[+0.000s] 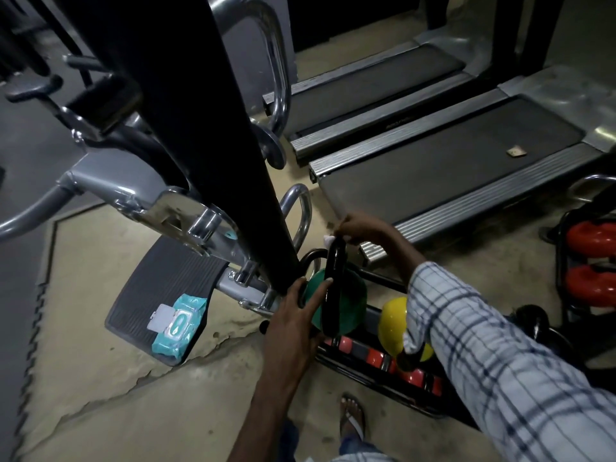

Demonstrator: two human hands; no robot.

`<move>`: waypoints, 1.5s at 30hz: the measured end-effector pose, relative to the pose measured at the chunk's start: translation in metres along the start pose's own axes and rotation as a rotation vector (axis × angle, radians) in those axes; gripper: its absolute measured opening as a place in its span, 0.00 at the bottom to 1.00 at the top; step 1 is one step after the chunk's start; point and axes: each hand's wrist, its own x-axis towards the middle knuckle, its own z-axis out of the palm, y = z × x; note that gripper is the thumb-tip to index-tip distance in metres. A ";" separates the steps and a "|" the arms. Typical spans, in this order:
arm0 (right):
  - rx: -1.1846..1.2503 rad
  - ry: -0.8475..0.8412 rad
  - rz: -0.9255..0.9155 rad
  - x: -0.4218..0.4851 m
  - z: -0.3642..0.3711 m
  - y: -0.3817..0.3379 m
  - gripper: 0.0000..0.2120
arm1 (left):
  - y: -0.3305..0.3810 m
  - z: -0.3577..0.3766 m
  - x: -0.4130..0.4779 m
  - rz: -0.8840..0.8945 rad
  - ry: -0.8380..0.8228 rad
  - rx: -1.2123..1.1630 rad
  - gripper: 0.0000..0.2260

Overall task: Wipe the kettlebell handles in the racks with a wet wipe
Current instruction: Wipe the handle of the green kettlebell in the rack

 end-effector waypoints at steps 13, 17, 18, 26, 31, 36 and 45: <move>-0.013 0.469 -0.510 -0.130 0.112 0.006 0.04 | -0.009 0.000 0.004 -0.080 0.076 -0.155 0.57; 0.196 0.680 -0.437 -0.109 0.093 0.001 0.05 | -0.008 -0.002 0.004 -0.078 0.046 -0.117 0.58; 0.193 0.708 -0.433 -0.110 0.099 -0.001 0.05 | -0.009 -0.002 0.004 -0.067 0.038 -0.117 0.58; 0.215 0.679 -0.428 -0.166 0.193 0.040 0.10 | -0.018 -0.005 0.009 0.113 -0.070 -0.096 0.49; 0.747 0.744 -0.153 -0.166 0.209 0.048 0.11 | -0.018 -0.008 0.010 0.111 -0.098 -0.083 0.53; 0.759 0.578 -0.085 -0.136 0.190 0.054 0.07 | -0.011 -0.009 0.008 0.078 -0.078 -0.096 0.52; 0.246 0.235 -0.203 -0.115 0.152 0.050 0.09 | -0.005 -0.006 0.008 0.030 -0.055 -0.050 0.53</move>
